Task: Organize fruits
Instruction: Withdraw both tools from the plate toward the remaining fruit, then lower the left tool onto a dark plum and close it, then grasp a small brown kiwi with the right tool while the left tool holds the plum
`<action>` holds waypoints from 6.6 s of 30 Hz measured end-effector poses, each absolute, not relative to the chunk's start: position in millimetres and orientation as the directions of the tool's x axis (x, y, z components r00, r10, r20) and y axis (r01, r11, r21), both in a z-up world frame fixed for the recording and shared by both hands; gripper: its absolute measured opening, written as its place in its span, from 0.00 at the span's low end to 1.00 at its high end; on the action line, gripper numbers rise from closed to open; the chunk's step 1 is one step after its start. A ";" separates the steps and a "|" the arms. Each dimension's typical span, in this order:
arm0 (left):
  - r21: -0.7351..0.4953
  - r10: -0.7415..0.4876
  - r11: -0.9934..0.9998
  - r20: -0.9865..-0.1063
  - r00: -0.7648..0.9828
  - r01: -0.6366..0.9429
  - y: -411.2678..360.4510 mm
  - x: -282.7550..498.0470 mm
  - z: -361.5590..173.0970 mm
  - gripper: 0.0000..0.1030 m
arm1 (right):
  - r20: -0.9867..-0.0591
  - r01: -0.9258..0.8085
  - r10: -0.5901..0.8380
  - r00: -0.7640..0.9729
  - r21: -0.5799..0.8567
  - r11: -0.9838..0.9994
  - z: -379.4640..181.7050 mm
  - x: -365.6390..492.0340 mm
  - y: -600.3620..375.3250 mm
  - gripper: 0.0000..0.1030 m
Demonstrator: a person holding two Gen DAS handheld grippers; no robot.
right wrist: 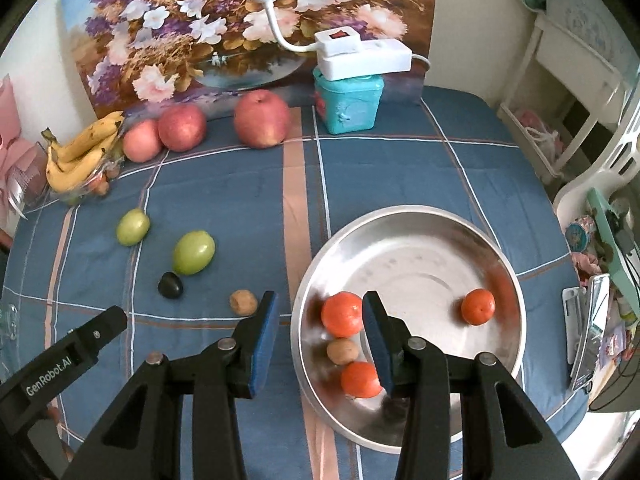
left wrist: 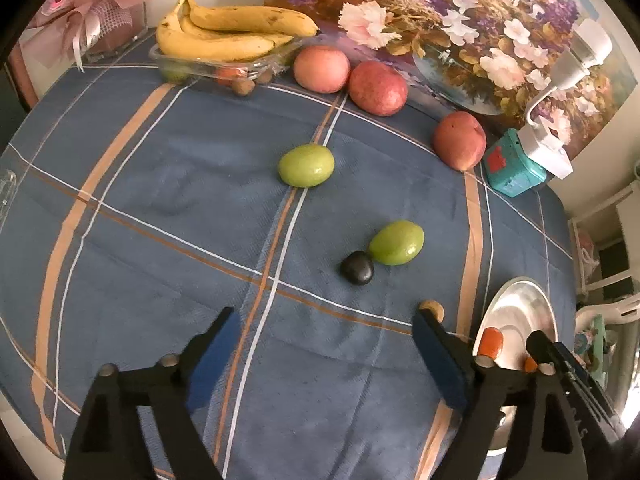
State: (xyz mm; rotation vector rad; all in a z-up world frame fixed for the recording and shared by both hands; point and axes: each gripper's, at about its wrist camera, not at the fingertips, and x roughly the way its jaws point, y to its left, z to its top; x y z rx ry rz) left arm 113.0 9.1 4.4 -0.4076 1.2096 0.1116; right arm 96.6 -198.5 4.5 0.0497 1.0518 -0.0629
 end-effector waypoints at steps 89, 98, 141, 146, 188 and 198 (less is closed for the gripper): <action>-0.340 -0.281 0.927 -0.910 0.304 -0.160 13.3 177.7 -52.1 0.93 | -0.931 0.059 0.154 0.332 0.184 0.981 -53.0 134.2 -143.0 0.96; -0.337 -0.287 0.931 -0.913 0.291 -0.140 5.4 182.1 -58.2 0.84 | -0.919 0.076 0.067 0.389 0.104 0.992 -28.2 129.0 -165.4 0.96; -0.249 -0.142 0.927 -0.925 0.354 -0.280 60.9 184.9 -29.0 0.29 | -0.932 -0.016 0.202 0.302 0.207 0.978 -56.8 135.7 -129.7 0.96; -0.246 -0.141 0.924 -0.931 0.338 -0.292 67.2 182.3 -31.8 0.29 | -0.947 0.036 0.164 0.275 0.180 0.983 -76.4 143.0 -132.6 0.96; -0.225 -0.147 0.932 -0.951 0.271 -0.285 60.9 184.1 -49.2 0.29 | -0.973 0.020 0.034 0.227 0.039 0.999 -100.8 175.2 -111.6 0.85; -0.222 -0.146 0.935 -0.951 0.271 -0.277 58.3 180.6 -47.3 0.29 | -0.969 0.118 0.067 0.238 0.097 0.988 -85.9 164.9 -142.9 0.27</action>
